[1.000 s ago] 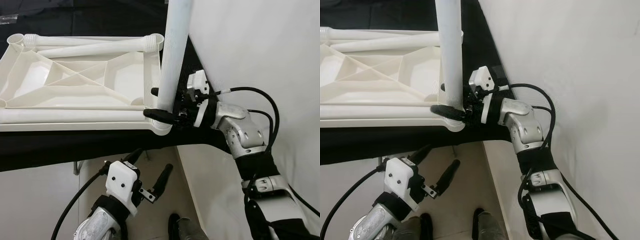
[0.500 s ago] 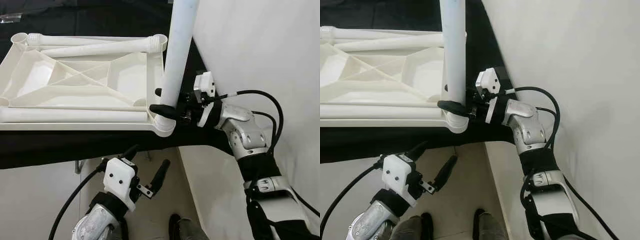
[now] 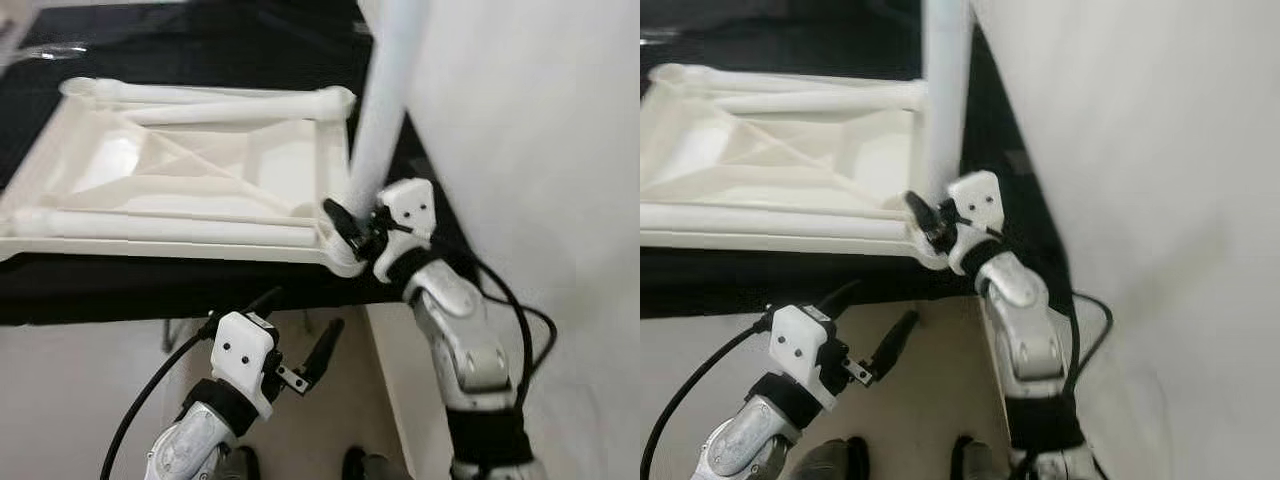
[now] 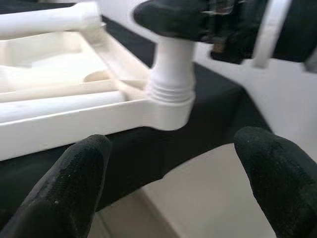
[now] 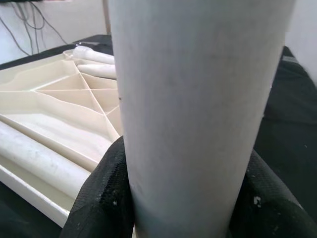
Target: Building children table
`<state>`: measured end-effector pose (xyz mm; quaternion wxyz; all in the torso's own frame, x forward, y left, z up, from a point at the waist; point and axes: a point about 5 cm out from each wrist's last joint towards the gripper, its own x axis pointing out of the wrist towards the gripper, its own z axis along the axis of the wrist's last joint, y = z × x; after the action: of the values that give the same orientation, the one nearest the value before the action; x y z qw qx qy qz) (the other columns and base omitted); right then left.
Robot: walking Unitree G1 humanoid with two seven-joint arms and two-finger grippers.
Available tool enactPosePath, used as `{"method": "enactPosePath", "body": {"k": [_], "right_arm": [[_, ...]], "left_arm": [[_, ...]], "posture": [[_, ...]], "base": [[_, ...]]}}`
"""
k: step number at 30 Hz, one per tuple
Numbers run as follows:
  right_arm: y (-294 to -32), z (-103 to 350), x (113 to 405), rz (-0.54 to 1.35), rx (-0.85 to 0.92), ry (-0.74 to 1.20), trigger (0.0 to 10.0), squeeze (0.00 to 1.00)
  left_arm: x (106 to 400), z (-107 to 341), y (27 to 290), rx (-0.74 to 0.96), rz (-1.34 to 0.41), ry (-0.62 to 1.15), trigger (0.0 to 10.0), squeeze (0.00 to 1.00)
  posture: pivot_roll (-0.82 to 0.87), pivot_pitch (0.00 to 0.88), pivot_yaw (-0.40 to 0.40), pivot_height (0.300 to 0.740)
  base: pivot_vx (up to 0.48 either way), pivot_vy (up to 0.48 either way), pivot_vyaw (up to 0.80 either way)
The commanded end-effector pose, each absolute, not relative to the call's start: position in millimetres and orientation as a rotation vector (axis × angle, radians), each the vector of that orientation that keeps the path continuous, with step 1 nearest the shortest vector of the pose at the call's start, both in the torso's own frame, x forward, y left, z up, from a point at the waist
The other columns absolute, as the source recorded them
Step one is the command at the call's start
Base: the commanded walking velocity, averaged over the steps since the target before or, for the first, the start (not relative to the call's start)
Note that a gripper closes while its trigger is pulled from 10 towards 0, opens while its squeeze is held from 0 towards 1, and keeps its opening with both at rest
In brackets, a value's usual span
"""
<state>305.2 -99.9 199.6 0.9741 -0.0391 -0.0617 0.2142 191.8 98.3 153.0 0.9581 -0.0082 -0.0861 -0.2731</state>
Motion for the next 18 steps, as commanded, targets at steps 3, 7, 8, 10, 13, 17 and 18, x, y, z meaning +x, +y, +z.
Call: {"method": "enactPosePath", "body": {"k": [3, 7, 8, 10, 13, 17, 18], "right_arm": [[-97, 167, 306, 0.434, -0.105, 0.044, 0.0, 0.0], [-93, 170, 305, 0.379, -0.1, 0.073, 1.3, 0.0], [-87, 175, 305, 0.43, -0.075, 0.062, 10.0, 0.0], [-83, 178, 306, 0.477, -0.059, 0.047, 10.0, 0.0], [-76, 194, 312, 0.625, 0.016, -0.04, 10.0, 1.0], [-73, 221, 321, 0.943, 0.024, -0.144, 10.0, 1.0], [-71, 222, 319, 1.011, 0.01, -0.141, 10.0, 1.0]], "left_arm": [[192, 150, 97, -0.02, -0.577, -0.165, 10.0, 0.0], [193, 150, 97, -0.017, -0.576, -0.168, 10.0, 0.0], [194, 150, 98, -0.017, -0.568, -0.169, 10.0, 0.0], [194, 149, 98, -0.018, -0.565, -0.17, 10.0, 0.0], [195, 149, 98, -0.018, -0.563, -0.172, 10.0, 0.0], [196, 149, 97, -0.02, -0.565, -0.173, 10.0, 0.0], [196, 149, 97, -0.021, -0.566, -0.173, 10.0, 0.0]], "posture": [[0.05, 0.228, -0.048, 0.74], [0.06, 0.229, -0.051, 0.74], [0.05, 0.228, -0.048, 0.74], [0.05, 0.228, -0.048, 0.74], [0.05, 0.226, -0.044, 0.74], [0.05, 0.224, -0.045, 0.74], [0.05, 0.224, -0.045, 0.74]], "base": [[0.0, 0.0, 0.0], [0.0, 0.0, 0.0], [0.0, 0.0, 0.0], [0.0, 0.0, 0.0], [0.0, 0.0, 0.0], [0.0, 0.0, 0.0], [0.0, 0.0, 0.0]]}}
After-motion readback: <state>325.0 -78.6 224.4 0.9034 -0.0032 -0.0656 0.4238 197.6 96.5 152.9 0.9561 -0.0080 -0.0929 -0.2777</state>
